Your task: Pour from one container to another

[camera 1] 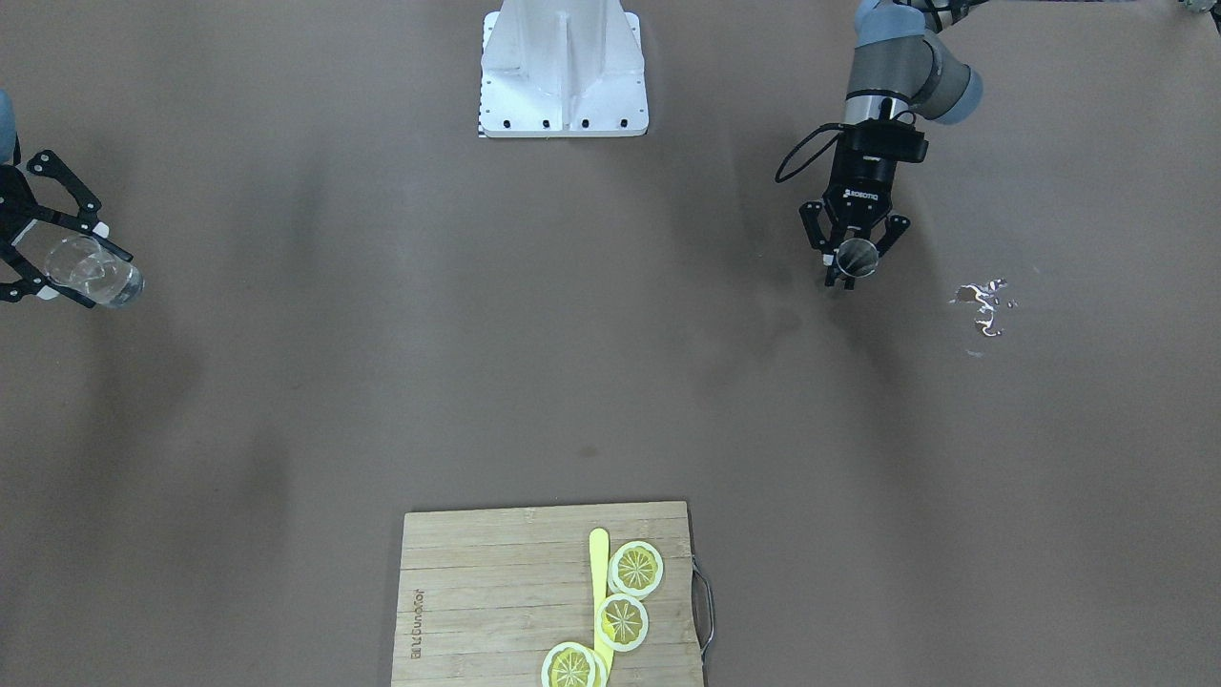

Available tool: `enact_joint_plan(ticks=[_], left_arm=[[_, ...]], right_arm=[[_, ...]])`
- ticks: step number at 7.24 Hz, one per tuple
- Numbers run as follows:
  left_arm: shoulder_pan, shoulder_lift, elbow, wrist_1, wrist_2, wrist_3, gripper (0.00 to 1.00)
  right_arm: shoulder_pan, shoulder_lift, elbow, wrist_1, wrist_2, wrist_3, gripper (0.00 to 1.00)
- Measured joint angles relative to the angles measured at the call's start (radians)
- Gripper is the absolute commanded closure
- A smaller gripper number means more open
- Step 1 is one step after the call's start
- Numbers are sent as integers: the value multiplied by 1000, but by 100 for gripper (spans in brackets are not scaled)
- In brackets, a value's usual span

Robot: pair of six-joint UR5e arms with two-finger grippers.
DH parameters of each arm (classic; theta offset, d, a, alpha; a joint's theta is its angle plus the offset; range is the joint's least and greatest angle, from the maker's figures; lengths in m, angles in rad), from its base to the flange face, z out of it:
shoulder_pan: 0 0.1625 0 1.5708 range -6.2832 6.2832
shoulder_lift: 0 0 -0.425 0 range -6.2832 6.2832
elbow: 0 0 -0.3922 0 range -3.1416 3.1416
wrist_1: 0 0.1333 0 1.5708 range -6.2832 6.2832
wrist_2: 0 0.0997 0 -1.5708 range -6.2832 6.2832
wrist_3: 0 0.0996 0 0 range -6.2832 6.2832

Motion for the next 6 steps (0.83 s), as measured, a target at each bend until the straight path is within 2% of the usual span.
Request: enact_joint_plan(ticks=[3, 6], left_arm=[[-10, -187, 34, -45, -248, 286, 100], [-76, -416, 158, -41, -490, 558, 100]], right_arm=[[-18, 2, 30, -1, 32, 0, 100], [-88, 17, 49, -11, 25, -15, 100]])
